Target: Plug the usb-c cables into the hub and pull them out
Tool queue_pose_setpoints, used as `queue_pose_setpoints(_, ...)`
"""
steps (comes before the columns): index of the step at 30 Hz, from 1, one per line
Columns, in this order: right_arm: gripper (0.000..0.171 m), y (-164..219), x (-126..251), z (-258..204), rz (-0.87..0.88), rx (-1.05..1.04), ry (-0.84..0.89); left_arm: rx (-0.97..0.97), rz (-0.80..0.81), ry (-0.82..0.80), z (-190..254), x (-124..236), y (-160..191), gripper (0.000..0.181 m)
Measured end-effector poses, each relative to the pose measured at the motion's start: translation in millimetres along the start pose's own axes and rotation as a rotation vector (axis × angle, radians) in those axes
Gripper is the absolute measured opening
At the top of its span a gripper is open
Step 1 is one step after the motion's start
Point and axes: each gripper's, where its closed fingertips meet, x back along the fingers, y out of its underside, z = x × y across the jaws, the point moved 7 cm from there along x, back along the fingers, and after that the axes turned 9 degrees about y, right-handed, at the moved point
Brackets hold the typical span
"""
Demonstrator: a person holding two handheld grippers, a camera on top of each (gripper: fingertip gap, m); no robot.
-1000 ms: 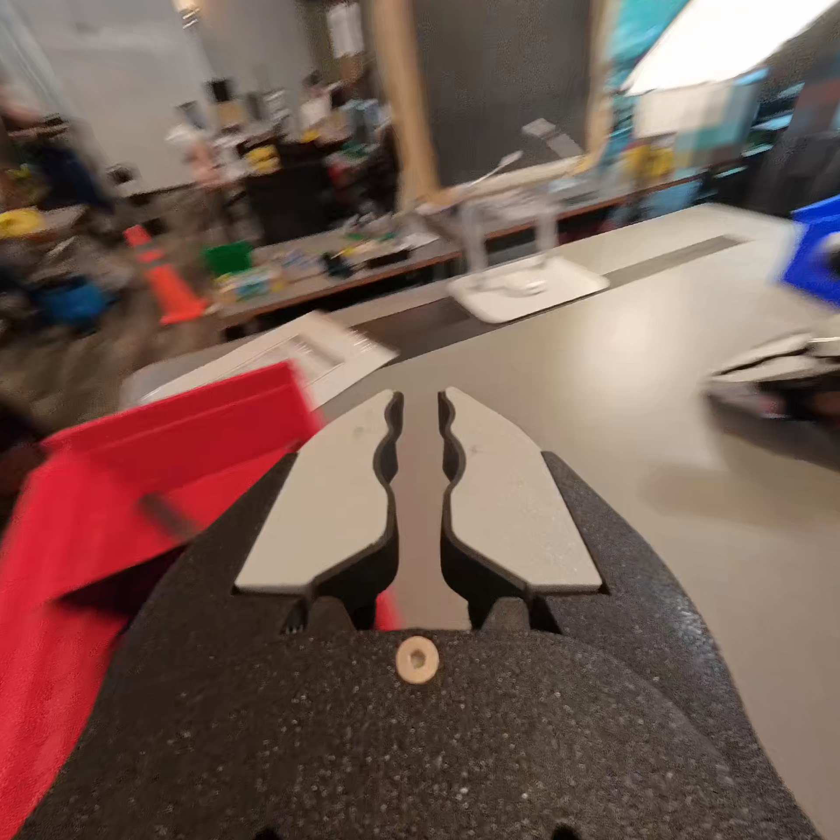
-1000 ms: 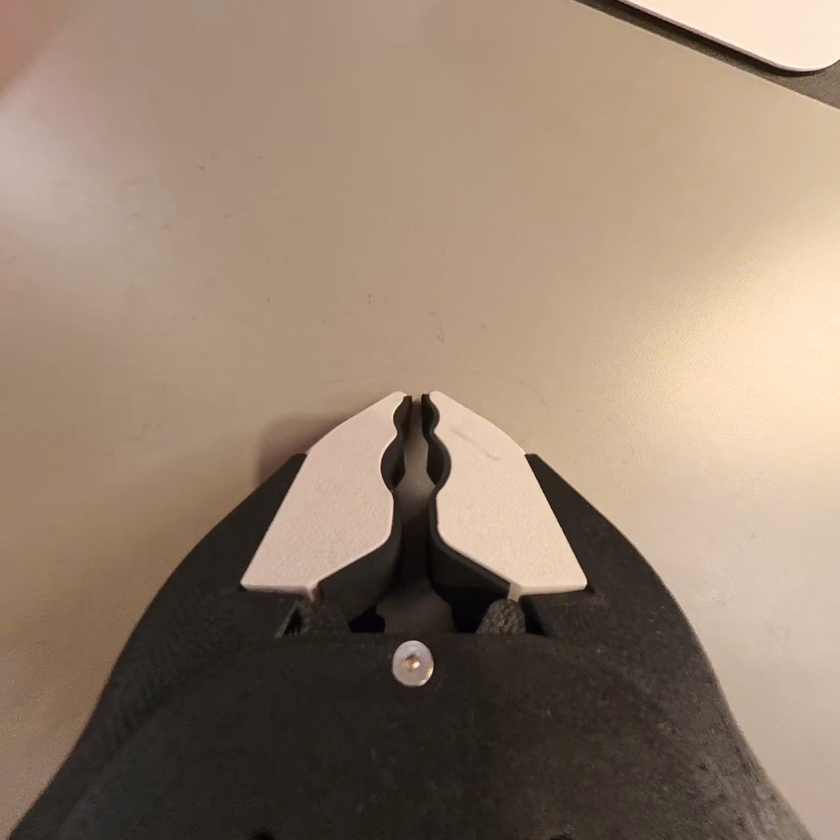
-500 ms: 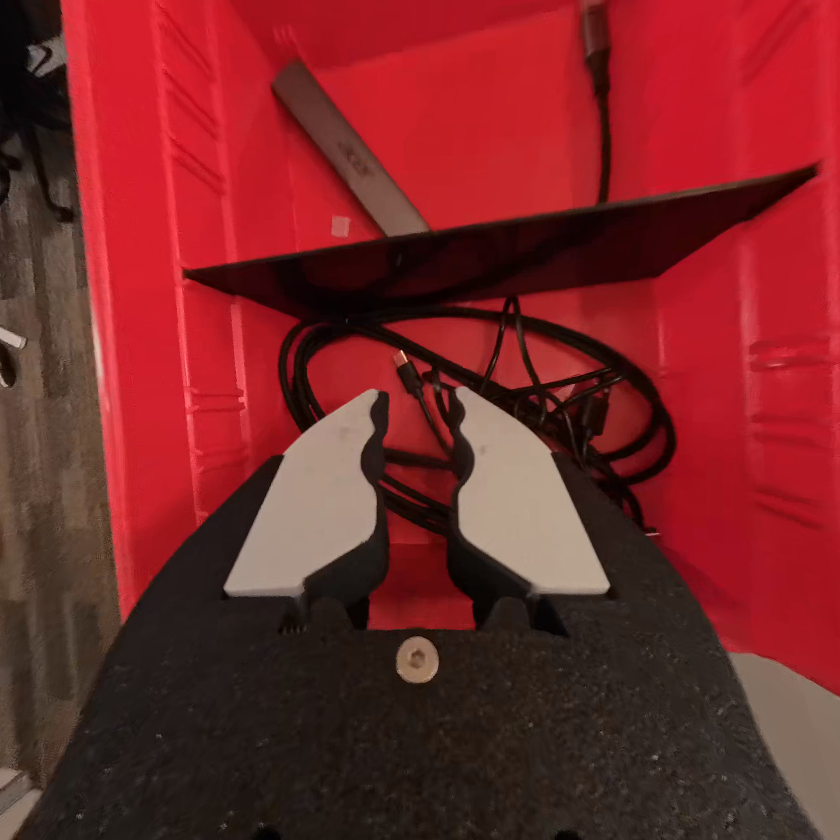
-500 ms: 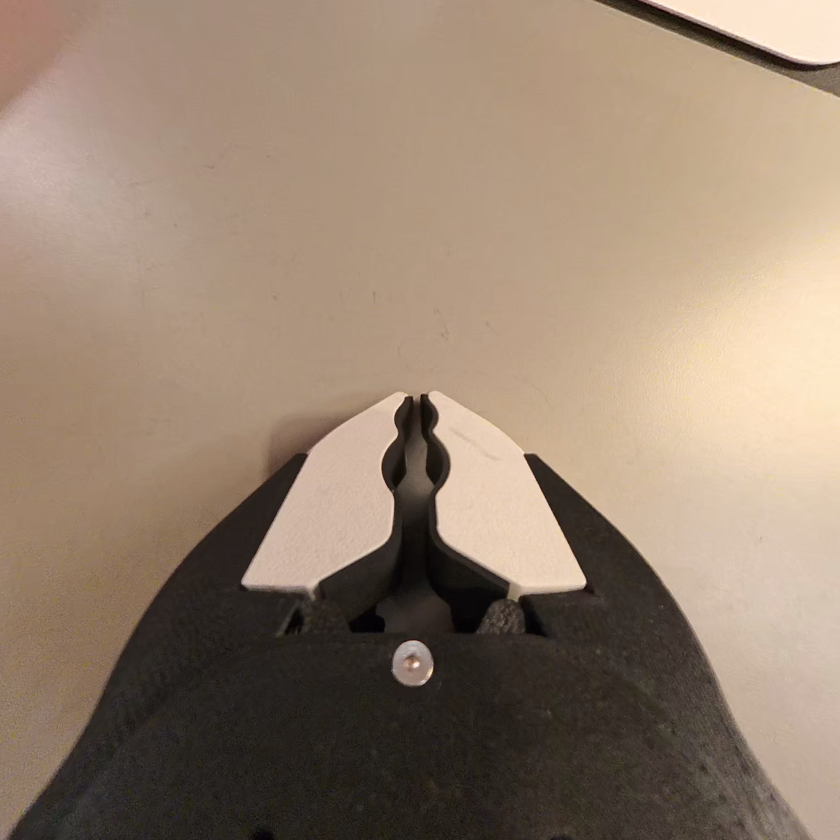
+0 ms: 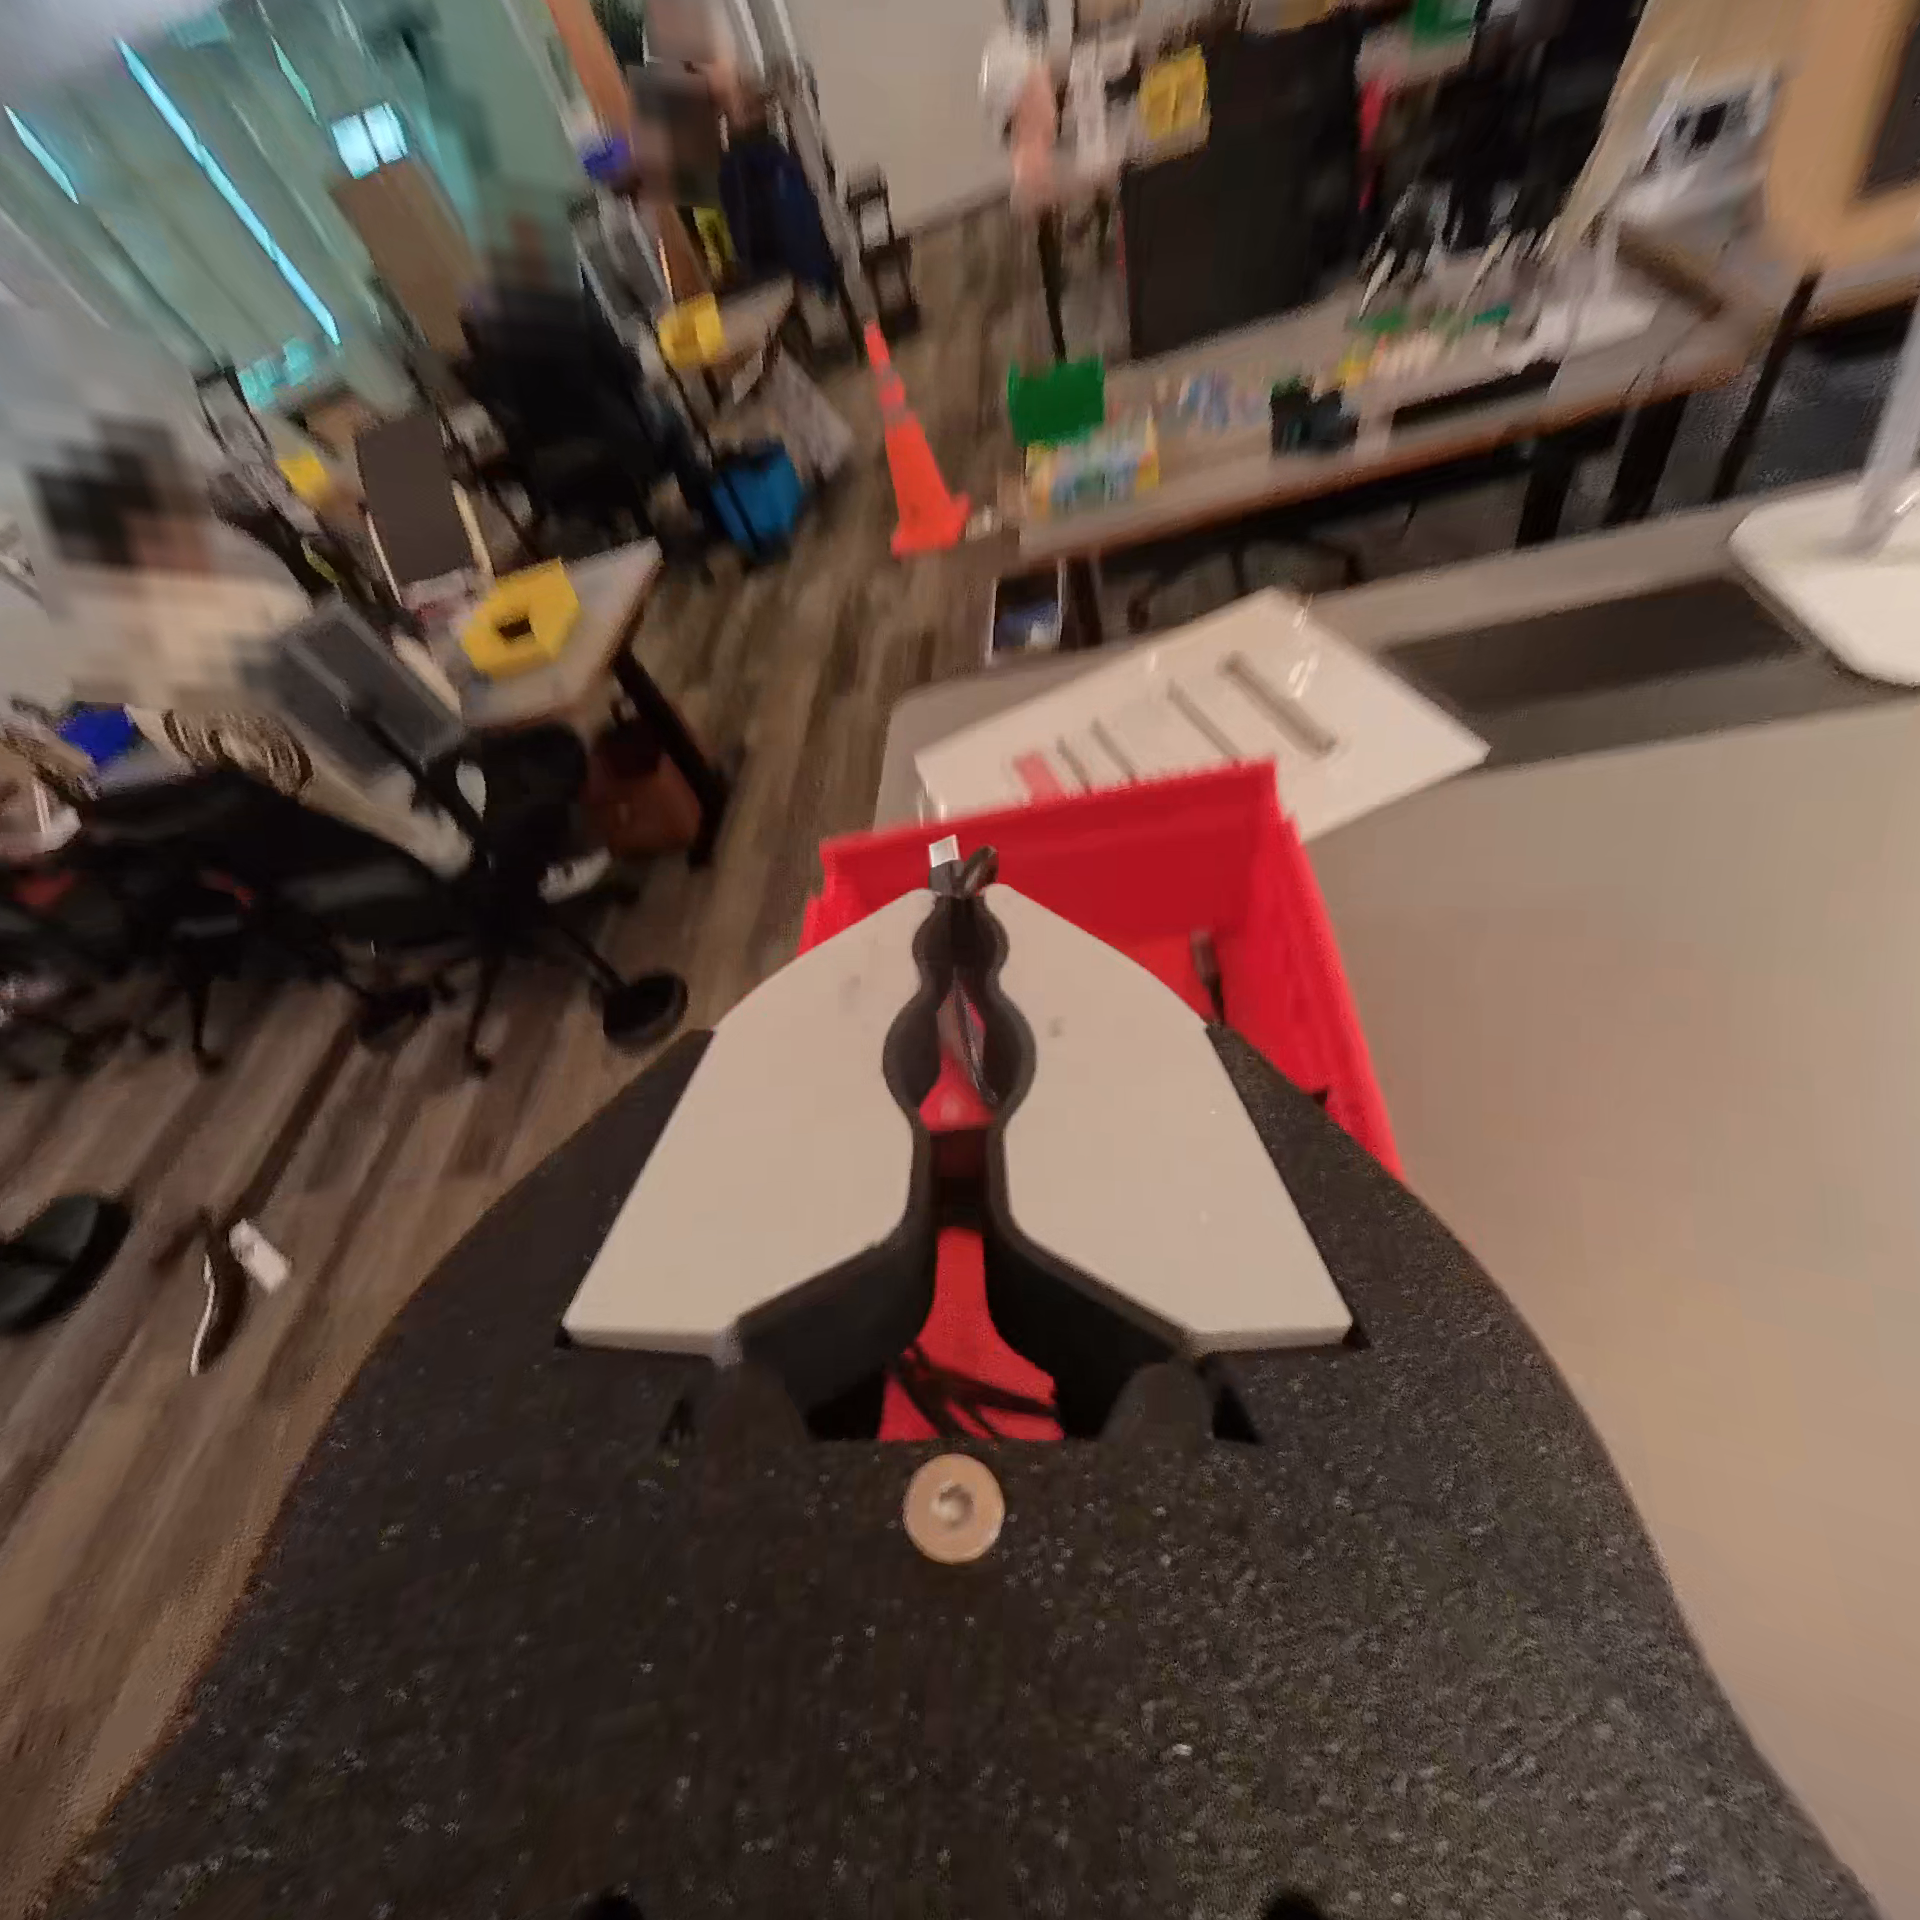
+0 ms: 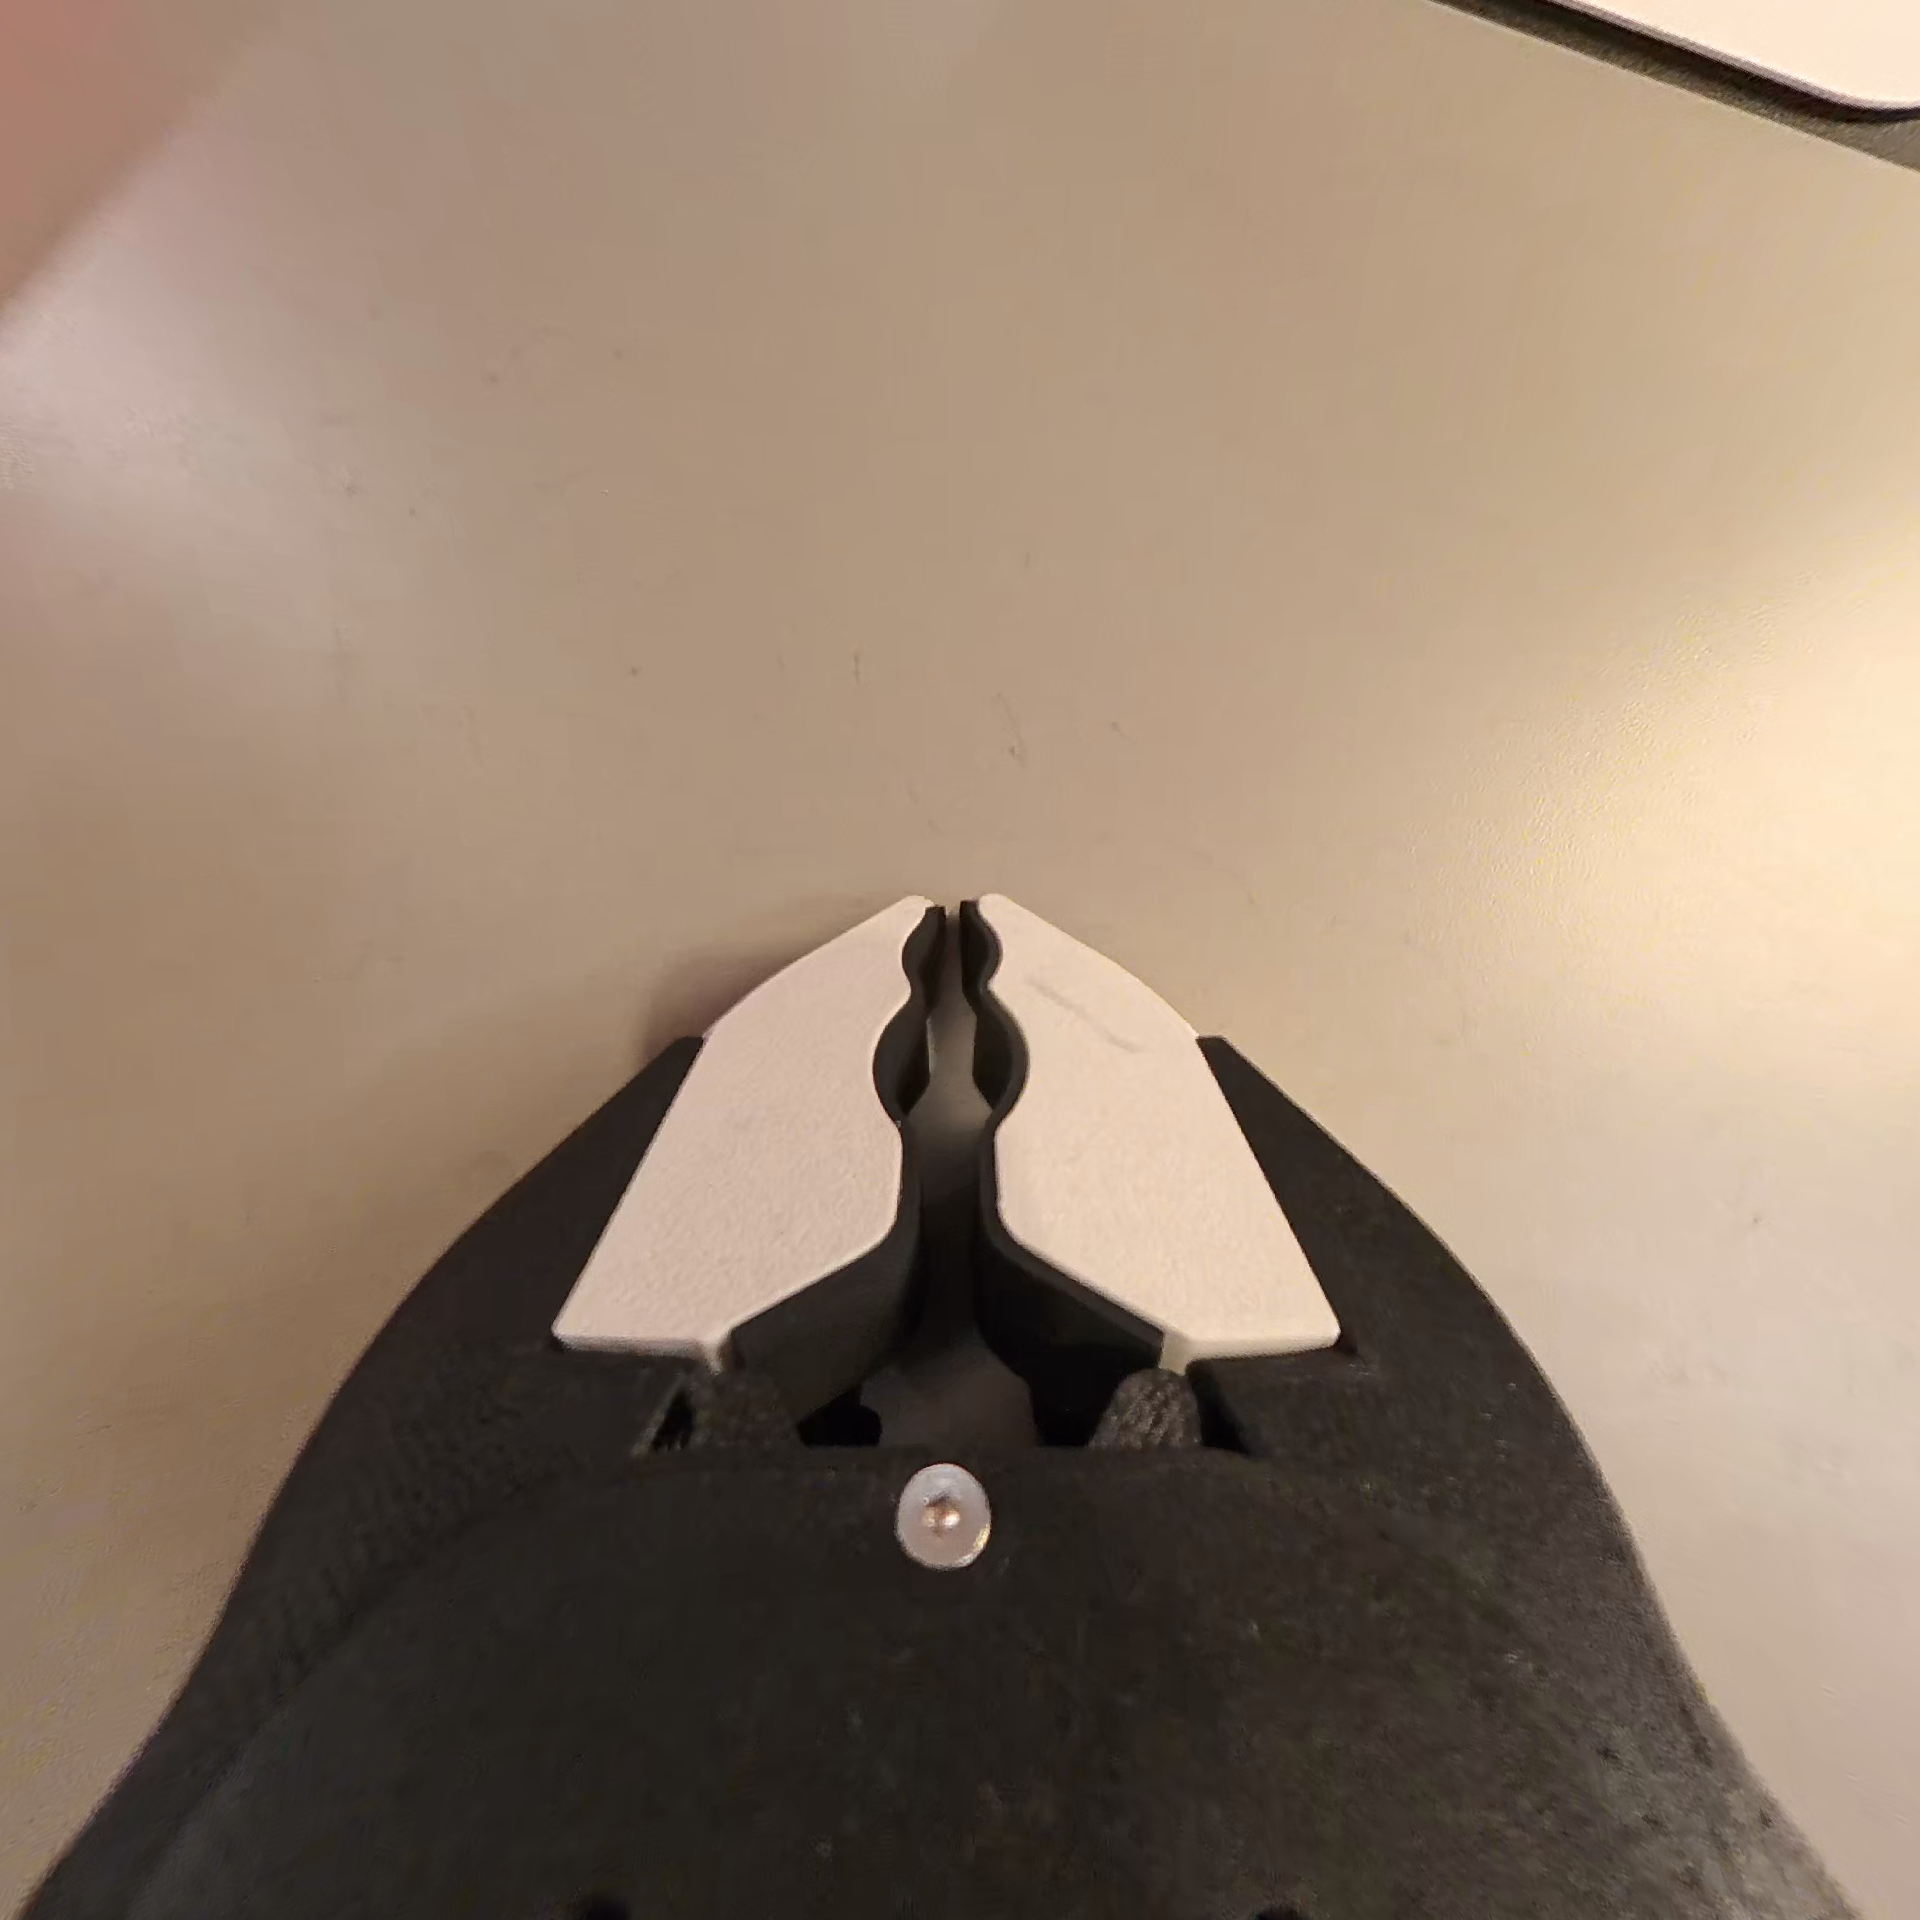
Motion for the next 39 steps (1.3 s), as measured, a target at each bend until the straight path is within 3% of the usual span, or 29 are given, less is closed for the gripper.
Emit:
queue_pose_setpoints(7,0.003,0.0,0.1,-0.2,0.001,0.003,0.004,-0.133,0.422,0.08,34.7,77.7,-105.5,0.002)
queue_pose_setpoints(12,0.003,0.0,0.1,-0.2,0.001,0.003,0.004,-0.167,0.533,0.273,74.4,101.4,-134.6,0.002)
queue_pose_setpoints(16,0.003,0.1,0.2,-0.3,0.002,0.005,0.007,-0.12,0.511,0.484,110.2,88.9,-122.9,0.002)
queue_pose_setpoints(21,0.003,0.1,0.2,-0.2,0.002,0.005,0.008,-0.059,0.35,0.684,155.6,46.1,-83.1,0.002)
queue_pose_setpoints(29,0.003,0.2,0.2,-0.1,0.002,0.005,0.01,-0.065,0.05,0.845,209.7,-13.6,-9.2,0.004)
queue_pose_setpoints(34,0.003,0.3,0.2,0.0,0.001,0.004,0.009,-0.1,0.023,0.841,200.1,-15.0,-2.8,0.024)
queue_pose_setpoints(39,0.003,0.2,0.1,-0.1,0.002,0.008,0.012,-0.016,0.053,0.653,128.9,-19.5,-14.2,0.027)
